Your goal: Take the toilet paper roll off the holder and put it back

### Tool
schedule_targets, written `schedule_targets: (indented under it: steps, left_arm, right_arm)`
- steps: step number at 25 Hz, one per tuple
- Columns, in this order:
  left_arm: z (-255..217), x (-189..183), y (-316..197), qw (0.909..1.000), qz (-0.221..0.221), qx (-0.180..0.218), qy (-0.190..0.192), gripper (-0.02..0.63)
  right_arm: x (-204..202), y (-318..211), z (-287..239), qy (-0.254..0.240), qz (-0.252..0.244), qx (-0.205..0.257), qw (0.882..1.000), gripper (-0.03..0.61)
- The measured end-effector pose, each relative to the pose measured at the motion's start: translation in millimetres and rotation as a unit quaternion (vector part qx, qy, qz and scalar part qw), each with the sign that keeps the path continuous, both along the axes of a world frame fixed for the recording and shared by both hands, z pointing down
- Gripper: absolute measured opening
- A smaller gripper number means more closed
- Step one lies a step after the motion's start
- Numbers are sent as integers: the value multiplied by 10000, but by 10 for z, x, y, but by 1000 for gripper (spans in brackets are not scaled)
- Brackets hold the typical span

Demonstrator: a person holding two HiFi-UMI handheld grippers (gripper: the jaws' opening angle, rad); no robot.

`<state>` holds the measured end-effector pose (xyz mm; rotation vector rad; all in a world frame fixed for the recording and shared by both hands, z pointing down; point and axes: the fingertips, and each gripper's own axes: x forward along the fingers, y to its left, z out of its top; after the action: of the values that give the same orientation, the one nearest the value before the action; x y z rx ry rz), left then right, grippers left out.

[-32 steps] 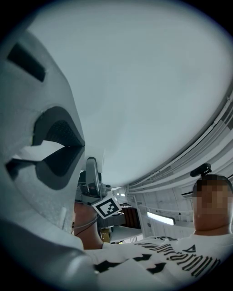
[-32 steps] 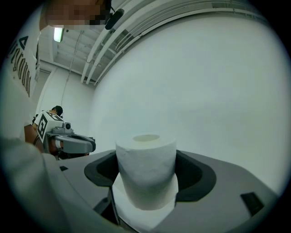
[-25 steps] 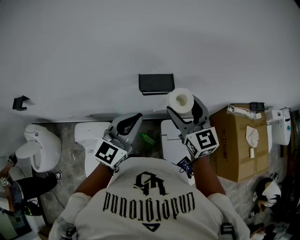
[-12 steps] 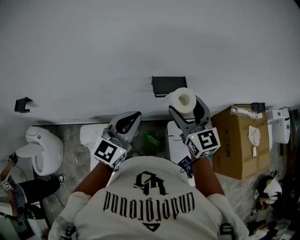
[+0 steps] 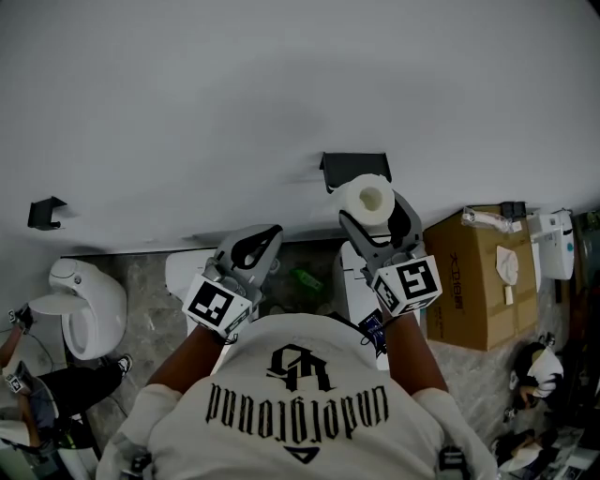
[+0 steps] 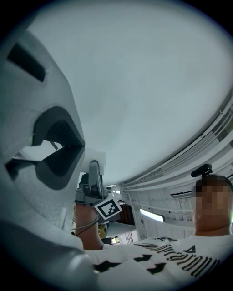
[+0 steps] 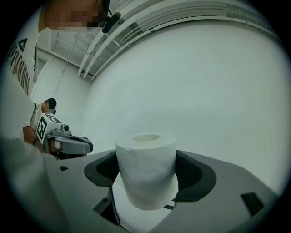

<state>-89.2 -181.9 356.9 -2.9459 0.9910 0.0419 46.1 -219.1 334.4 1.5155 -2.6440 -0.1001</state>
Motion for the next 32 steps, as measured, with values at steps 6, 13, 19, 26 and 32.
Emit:
schedule_targets:
  steps: [6,13,19,26,32]
  left_arm:
    - [93,-209,67,9999,92,-99,37,14]
    - [130,-211,77,9998,175,-114,69,14]
    - [151,-195,28,9998,150,-143,79,14]
    - [146,-96,-111,9996,116,-239,60,14]
    - [187,22,-281,9992,15,-399,9,14]
  right_arm:
    - [-139,56,49,0,204,-31,9998,333]
    - [-91,65,110,24,366,-115,9993,333]
    - [-36,-25,81,45,370,-84,9993,333]
    - [31,-202,66,77,315,-59,9995,333]
    - [130,-438,136,14,221,-163,9996,333]
